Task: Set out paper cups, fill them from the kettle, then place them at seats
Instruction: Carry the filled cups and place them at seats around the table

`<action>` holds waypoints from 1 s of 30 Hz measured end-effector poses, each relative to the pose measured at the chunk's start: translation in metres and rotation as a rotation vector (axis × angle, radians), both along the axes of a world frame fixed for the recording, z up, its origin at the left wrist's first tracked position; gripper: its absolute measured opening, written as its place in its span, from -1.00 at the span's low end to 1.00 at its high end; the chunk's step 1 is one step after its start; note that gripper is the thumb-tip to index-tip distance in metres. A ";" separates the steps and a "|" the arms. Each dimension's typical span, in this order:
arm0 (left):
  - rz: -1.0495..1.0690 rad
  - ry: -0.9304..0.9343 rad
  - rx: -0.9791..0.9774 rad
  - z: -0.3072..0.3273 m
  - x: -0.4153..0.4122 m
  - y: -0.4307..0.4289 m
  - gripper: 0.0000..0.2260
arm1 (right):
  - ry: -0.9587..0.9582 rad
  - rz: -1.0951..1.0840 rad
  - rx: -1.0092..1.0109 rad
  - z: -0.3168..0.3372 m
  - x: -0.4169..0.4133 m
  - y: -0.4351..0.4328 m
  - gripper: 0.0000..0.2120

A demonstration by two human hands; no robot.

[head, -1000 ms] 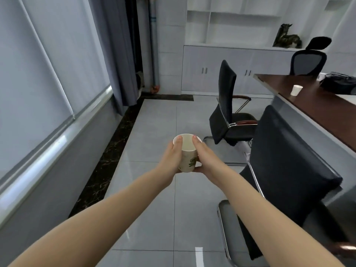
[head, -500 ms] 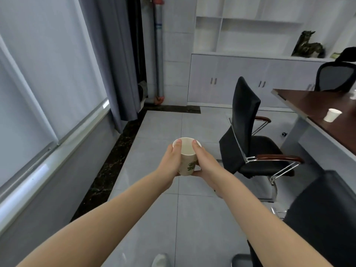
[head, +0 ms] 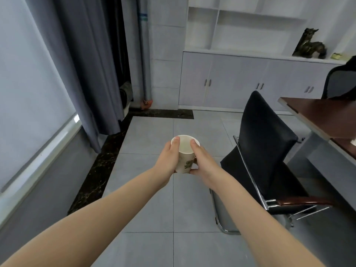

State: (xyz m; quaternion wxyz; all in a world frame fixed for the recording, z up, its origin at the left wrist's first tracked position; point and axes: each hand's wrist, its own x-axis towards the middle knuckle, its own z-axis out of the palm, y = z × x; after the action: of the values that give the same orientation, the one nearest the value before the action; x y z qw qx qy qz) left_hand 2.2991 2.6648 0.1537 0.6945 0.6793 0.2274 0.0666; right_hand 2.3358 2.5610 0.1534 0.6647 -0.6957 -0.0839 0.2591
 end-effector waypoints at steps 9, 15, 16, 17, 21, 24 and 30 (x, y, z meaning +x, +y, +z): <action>-0.072 -0.021 -0.006 -0.014 0.200 0.063 -0.63 | -0.002 -0.044 0.010 -0.014 0.198 0.067 -0.72; -0.089 -0.013 0.013 -0.015 0.344 0.099 -0.62 | -0.024 -0.070 0.023 -0.016 0.338 0.101 -0.70; -0.090 -0.009 0.004 -0.013 0.367 0.105 -0.63 | -0.021 -0.076 0.020 -0.014 0.360 0.105 -0.68; -0.092 -0.011 -0.004 -0.011 0.388 0.109 -0.65 | -0.020 -0.086 0.018 -0.011 0.380 0.109 -0.67; -0.103 -0.013 -0.041 -0.006 0.468 0.122 -0.75 | -0.008 -0.134 0.018 -0.005 0.456 0.123 -0.67; -0.126 -0.010 -0.059 -0.005 0.533 0.130 -0.76 | -0.011 -0.152 0.005 -0.004 0.518 0.130 -0.66; -0.243 -0.029 -0.038 -0.016 0.665 0.144 -0.70 | -0.006 -0.288 0.023 -0.016 0.637 0.143 -0.66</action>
State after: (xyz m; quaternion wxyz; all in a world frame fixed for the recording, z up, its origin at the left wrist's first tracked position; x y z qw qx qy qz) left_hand 2.9638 2.8086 0.1373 0.7135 0.6876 0.1344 -0.0127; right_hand 2.9730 2.7035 0.1376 0.7028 -0.6935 0.0119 0.1580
